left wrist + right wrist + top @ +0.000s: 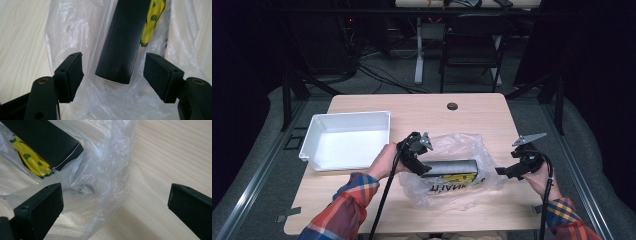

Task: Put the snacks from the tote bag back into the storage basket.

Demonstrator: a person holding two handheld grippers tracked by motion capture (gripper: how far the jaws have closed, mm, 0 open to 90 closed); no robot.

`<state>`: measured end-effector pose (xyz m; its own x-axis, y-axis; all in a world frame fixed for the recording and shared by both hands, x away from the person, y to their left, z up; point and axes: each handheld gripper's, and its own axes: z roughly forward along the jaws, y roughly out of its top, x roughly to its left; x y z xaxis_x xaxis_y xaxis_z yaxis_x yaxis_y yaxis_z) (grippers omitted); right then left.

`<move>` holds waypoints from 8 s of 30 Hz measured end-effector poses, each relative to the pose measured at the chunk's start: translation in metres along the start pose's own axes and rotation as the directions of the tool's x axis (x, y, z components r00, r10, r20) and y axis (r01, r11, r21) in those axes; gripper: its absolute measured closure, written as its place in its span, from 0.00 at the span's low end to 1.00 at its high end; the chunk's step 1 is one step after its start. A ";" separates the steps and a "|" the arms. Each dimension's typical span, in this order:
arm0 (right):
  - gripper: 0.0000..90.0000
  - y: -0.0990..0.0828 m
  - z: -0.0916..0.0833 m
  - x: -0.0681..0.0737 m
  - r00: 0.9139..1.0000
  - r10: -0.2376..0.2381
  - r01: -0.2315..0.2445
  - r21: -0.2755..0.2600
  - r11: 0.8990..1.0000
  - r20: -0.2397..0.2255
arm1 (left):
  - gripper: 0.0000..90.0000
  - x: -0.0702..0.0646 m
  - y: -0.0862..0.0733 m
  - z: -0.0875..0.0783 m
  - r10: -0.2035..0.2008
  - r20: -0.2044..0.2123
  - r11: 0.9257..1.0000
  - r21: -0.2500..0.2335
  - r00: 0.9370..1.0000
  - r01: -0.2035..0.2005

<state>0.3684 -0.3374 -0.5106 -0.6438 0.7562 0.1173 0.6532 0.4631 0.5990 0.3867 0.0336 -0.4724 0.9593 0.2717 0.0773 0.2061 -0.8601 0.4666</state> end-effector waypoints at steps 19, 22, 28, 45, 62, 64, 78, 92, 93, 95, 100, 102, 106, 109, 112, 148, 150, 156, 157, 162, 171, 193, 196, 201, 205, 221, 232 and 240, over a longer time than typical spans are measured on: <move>0.00 -0.002 0.004 0.003 1.000 -0.025 0.025 0.020 0.999 -0.001 | 0.44 0.005 0.016 0.045 0.128 0.101 0.974 0.176 0.987 -0.145; 0.00 -0.002 0.004 0.003 1.000 -0.025 0.025 0.014 1.000 0.006 | 0.45 0.004 0.017 0.049 0.138 0.093 0.971 0.184 0.986 -0.153; 0.00 -0.003 0.005 0.002 1.000 -0.021 0.021 0.023 1.000 0.005 | 0.45 0.002 0.020 0.056 0.156 0.108 0.955 0.237 0.982 -0.178; 0.00 -0.003 0.006 0.002 1.000 -0.025 0.025 0.034 0.999 0.013 | 0.48 0.000 0.021 0.063 0.164 0.125 0.949 0.251 0.979 -0.191; 0.00 -0.003 0.004 0.000 1.000 -0.021 0.021 0.024 1.000 0.017 | 0.48 0.007 0.025 0.030 0.170 0.100 0.966 0.181 0.980 -0.186; 0.00 -0.003 0.004 0.000 0.999 -0.022 0.021 0.025 0.999 0.035 | 0.48 0.008 0.025 0.025 0.166 0.099 0.969 0.170 0.981 -0.181; 0.00 -0.004 0.003 -0.002 0.999 -0.010 0.010 0.010 1.000 0.044 | 0.49 0.014 0.028 -0.007 0.164 0.059 0.977 0.129 0.985 -0.171; 0.00 -0.006 0.000 -0.007 0.999 0.012 -0.012 0.006 1.000 0.051 | 0.49 0.026 0.016 -0.033 0.142 0.017 0.982 0.124 0.990 -0.143; 0.00 -0.006 0.000 -0.008 0.998 0.009 -0.009 0.010 1.000 0.056 | 0.49 0.027 0.015 -0.034 0.137 0.018 0.983 0.123 0.990 -0.138; 0.00 -0.006 0.001 -0.008 0.998 0.013 -0.013 0.009 1.000 0.054 | 0.49 0.028 0.013 -0.037 0.126 0.013 0.984 0.122 0.992 -0.127; 0.00 -0.006 0.001 -0.007 0.998 0.009 -0.010 0.005 1.000 0.059 | 0.49 0.033 0.005 -0.046 0.118 0.009 0.986 0.117 0.993 -0.118; 0.00 -0.006 0.001 -0.007 0.998 0.013 -0.013 0.010 1.000 0.057 | 0.49 0.035 0.003 -0.050 0.115 -0.001 0.987 0.112 0.993 -0.114; 0.00 -0.006 0.001 -0.007 0.998 0.012 -0.013 0.007 1.000 0.060 | 0.49 0.039 -0.003 -0.059 0.098 -0.012 0.990 0.107 0.995 -0.096; 0.00 -0.006 0.001 -0.007 0.998 0.014 -0.014 0.007 1.000 0.058 | 0.49 0.043 -0.007 -0.066 0.086 -0.027 0.992 0.097 0.996 -0.083; 0.00 -0.007 0.002 -0.007 0.998 0.013 -0.013 0.007 1.000 0.068 | 0.49 0.046 -0.013 -0.073 0.071 -0.030 0.992 0.105 0.997 -0.067; 0.00 -0.007 0.004 -0.009 0.998 0.014 -0.017 0.033 0.999 0.067 | 0.48 0.095 -0.153 -0.152 -0.243 -0.228 0.964 0.048 0.943 0.260; 0.00 -0.006 0.004 -0.009 0.997 0.013 -0.015 0.031 0.999 0.073 | 0.49 0.097 -0.160 -0.151 -0.266 -0.241 0.958 0.039 0.933 0.283; 0.00 -0.006 0.004 -0.008 0.997 0.007 -0.009 0.030 0.999 0.075 | 0.49 0.103 -0.181 -0.149 -0.298 -0.257 0.947 0.044 0.920 0.319; 0.00 -0.006 0.004 -0.008 0.997 0.008 -0.010 0.030 1.000 0.076 | 0.49 0.103 -0.184 -0.148 -0.303 -0.257 0.944 0.048 0.917 0.326; 0.00 -0.005 0.005 -0.007 0.998 0.010 -0.012 0.028 1.000 0.068 | 0.48 0.106 -0.194 -0.137 -0.300 -0.261 0.941 0.075 0.917 0.329; 0.00 -0.006 0.005 -0.007 0.998 0.012 -0.014 0.025 1.000 0.068 | 0.48 0.109 -0.211 -0.106 -0.317 -0.229 0.939 0.062 0.920 0.338; 0.00 -0.006 0.005 -0.006 0.997 -0.004 0.002 0.030 1.000 0.078 | 0.47 0.118 -0.236 -0.064 -0.313 -0.191 0.944 0.048 0.930 0.327; 0.00 -0.006 0.004 -0.005 0.997 -0.004 0.002 0.027 1.000 0.080 | 0.46 0.119 -0.239 -0.063 -0.324 -0.192 0.940 0.043 0.926 0.338; 0.00 -0.007 0.003 -0.005 0.997 -0.006 0.003 0.033 0.999 0.083 | 0.39 0.119 -0.239 -0.063 -0.346 -0.205 0.930 0.056 0.915 0.364; 0.00 -0.007 0.001 -0.004 0.996 -0.004 0.002 0.022 1.000 0.090 | 0.25 0.118 -0.233 -0.072 -0.381 -0.235 0.919 0.011 0.894 0.394; 0.01 -0.005 -0.001 -0.001 0.995 -0.020 0.018 0.014 1.000 0.102 | 0.50 0.130 -0.179 -0.075 -0.551 -0.362 0.833 -0.186 0.752 0.521; 0.04 -0.006 0.000 -0.001 0.995 -0.027 0.026 0.020 0.999 0.100 | 0.97 0.146 -0.159 -0.046 -0.658 -0.418 0.746 -0.254 0.626 0.616; 0.05 -0.005 0.000 -0.001 0.995 -0.027 0.026 0.015 1.000 0.099 | 1.00 0.154 -0.155 -0.025 -0.672 -0.396 0.729 -0.200 0.626 0.655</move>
<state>0.3654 -0.3404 -0.5140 -0.6186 0.7854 0.0219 0.6423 0.4896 0.5897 0.4976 0.2198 -0.5112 0.3859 0.9187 0.0839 0.7398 -0.3625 0.5668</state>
